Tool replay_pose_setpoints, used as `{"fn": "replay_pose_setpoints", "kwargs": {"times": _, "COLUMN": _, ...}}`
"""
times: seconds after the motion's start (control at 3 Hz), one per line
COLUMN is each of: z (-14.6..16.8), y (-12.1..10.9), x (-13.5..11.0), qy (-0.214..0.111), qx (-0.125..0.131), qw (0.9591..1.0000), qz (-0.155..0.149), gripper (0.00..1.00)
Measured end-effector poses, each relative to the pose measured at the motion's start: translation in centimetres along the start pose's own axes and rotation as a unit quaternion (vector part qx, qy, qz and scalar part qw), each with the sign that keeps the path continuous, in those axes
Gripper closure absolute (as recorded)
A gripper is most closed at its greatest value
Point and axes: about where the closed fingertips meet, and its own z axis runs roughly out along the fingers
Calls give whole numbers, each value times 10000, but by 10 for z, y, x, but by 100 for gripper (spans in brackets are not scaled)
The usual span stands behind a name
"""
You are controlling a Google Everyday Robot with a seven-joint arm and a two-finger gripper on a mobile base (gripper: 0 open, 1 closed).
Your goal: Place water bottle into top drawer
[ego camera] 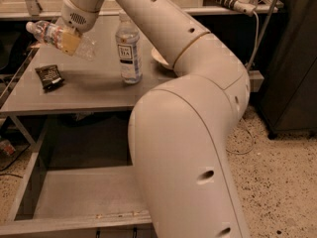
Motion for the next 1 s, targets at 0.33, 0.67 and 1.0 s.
{"fn": "replay_pose_setpoints", "kwargs": {"times": 0.33, "z": -2, "y": 10, "x": -8, "qy": -10, "qx": -4, "qw": 10000, "qz": -15, "gripper": 100}}
{"fn": "replay_pose_setpoints", "kwargs": {"times": 0.67, "z": 1, "y": 25, "x": -16, "qy": -59, "qx": -210, "qw": 9997, "qz": 56, "gripper": 100}}
{"fn": "replay_pose_setpoints", "kwargs": {"times": 1.0, "z": -3, "y": 42, "x": -16, "qy": -94, "qx": -339, "qw": 9993, "qz": 147, "gripper": 100}}
